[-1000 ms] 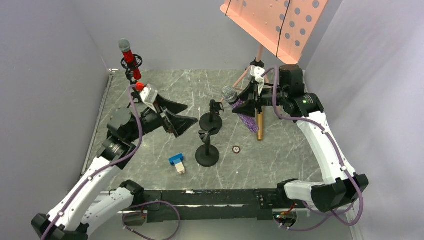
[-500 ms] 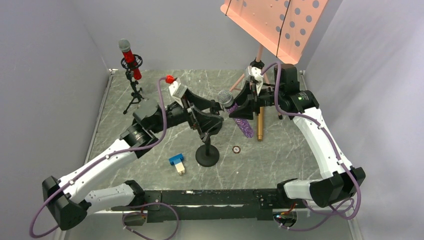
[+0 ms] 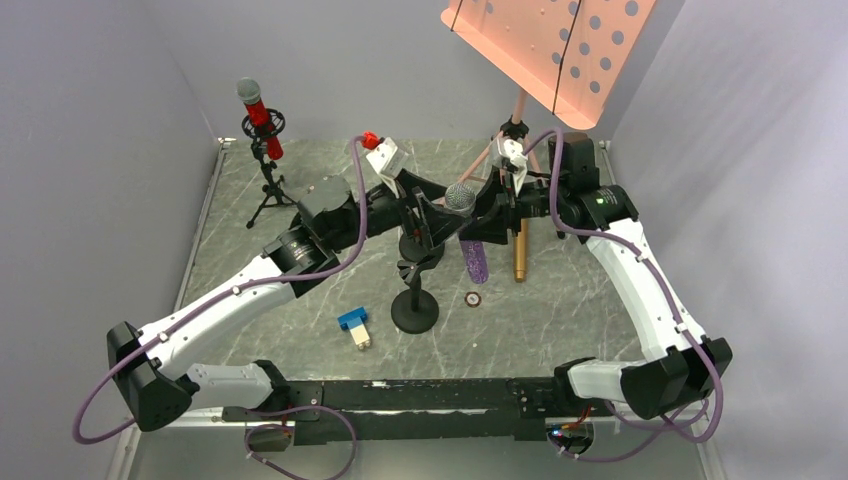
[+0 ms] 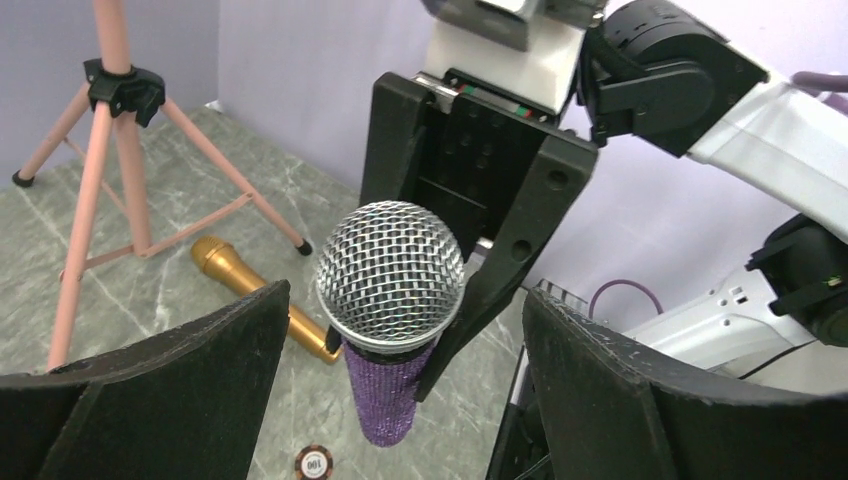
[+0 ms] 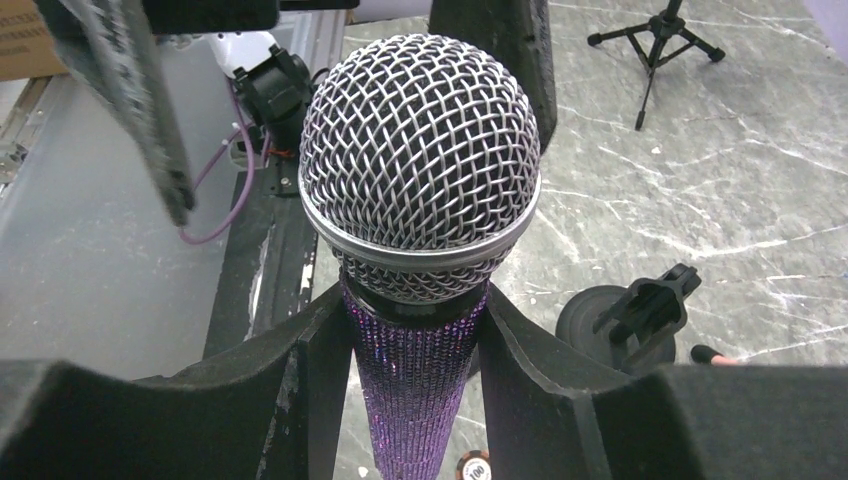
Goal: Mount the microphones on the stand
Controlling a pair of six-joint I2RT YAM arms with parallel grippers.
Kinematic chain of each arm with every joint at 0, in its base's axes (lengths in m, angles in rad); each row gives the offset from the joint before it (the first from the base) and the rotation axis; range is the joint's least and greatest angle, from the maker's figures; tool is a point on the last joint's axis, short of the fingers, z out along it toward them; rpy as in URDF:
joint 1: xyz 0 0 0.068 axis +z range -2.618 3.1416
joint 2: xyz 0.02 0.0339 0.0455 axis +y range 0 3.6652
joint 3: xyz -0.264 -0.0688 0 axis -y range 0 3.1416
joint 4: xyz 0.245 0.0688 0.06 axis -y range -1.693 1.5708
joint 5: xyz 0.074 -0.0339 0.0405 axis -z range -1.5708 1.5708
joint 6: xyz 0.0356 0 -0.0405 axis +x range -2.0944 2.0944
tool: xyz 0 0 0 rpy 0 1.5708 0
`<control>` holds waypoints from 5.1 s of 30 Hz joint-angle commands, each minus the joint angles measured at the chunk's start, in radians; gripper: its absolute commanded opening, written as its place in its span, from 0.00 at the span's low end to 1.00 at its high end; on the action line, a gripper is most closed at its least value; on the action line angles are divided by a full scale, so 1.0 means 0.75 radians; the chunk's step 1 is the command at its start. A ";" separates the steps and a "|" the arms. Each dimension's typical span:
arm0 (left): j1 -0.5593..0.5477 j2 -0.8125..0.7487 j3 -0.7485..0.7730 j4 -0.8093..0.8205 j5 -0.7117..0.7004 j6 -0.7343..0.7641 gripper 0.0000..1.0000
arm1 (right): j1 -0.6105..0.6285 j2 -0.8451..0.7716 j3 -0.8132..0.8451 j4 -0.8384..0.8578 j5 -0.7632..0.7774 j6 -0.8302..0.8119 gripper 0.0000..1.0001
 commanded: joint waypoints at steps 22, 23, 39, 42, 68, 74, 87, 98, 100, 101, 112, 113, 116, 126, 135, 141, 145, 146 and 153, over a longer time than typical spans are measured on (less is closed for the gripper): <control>-0.062 0.129 0.141 0.034 -0.038 0.081 0.57 | 0.007 -0.069 -0.037 0.107 -0.115 0.009 0.17; -0.062 0.131 0.145 0.037 -0.035 0.084 0.45 | 0.006 -0.070 -0.039 0.108 -0.115 0.010 0.17; -0.062 0.093 0.096 0.205 -0.034 0.038 0.00 | -0.014 -0.090 -0.152 0.449 -0.154 0.349 0.67; -0.063 0.106 0.107 0.223 -0.034 0.034 0.00 | -0.015 -0.079 -0.166 0.547 -0.194 0.449 0.71; -0.043 -0.339 -0.163 -0.037 -0.048 0.199 0.99 | 0.014 0.031 0.076 0.204 -0.147 0.197 0.15; 0.019 -0.687 -0.440 -0.220 -0.021 0.334 0.99 | 0.085 0.092 0.212 0.062 -0.081 0.055 0.15; 0.020 -0.915 -1.146 0.323 0.049 0.976 0.99 | 0.155 0.174 0.308 -0.069 -0.031 -0.051 0.15; 0.020 -0.557 -1.170 0.812 0.012 0.841 0.99 | 0.157 0.163 0.292 -0.060 -0.035 -0.053 0.15; 0.020 -0.533 -1.175 0.835 0.007 0.830 0.99 | 0.157 0.163 0.286 -0.059 -0.031 -0.055 0.15; 0.022 -0.523 -1.176 0.843 0.000 0.820 0.99 | 0.157 0.160 0.282 -0.057 -0.030 -0.056 0.15; 0.091 -0.386 -1.175 0.990 0.124 0.681 0.81 | 0.158 0.150 0.268 -0.051 -0.026 -0.048 0.15; 0.099 -0.372 -1.169 0.996 0.141 0.664 0.79 | 0.156 0.147 0.266 -0.051 -0.025 -0.049 0.15; 0.114 -0.339 -1.151 0.996 0.189 0.642 0.75 | 0.156 0.145 0.265 -0.053 -0.024 -0.051 0.15; 0.128 -0.317 -1.143 0.968 0.226 0.628 0.66 | 0.157 0.154 0.267 -0.056 -0.028 -0.057 0.15; 0.150 -0.302 -1.100 0.890 0.303 0.634 0.10 | 0.157 0.159 0.277 -0.061 -0.033 -0.056 0.15; 0.193 -0.324 -1.054 0.814 0.364 0.632 0.06 | 0.226 0.259 0.428 -0.162 -0.027 -0.124 0.16; 0.214 -0.339 -1.050 0.807 0.389 0.607 0.06 | 0.349 0.327 0.467 -0.219 0.063 -0.207 0.16; 0.217 -0.343 -1.056 0.809 0.393 0.602 0.06 | 0.377 0.344 0.467 -0.228 0.082 -0.233 0.16; 0.226 -0.368 -1.106 0.848 0.404 0.577 0.05 | 0.423 0.426 0.452 -0.297 0.105 -0.371 0.16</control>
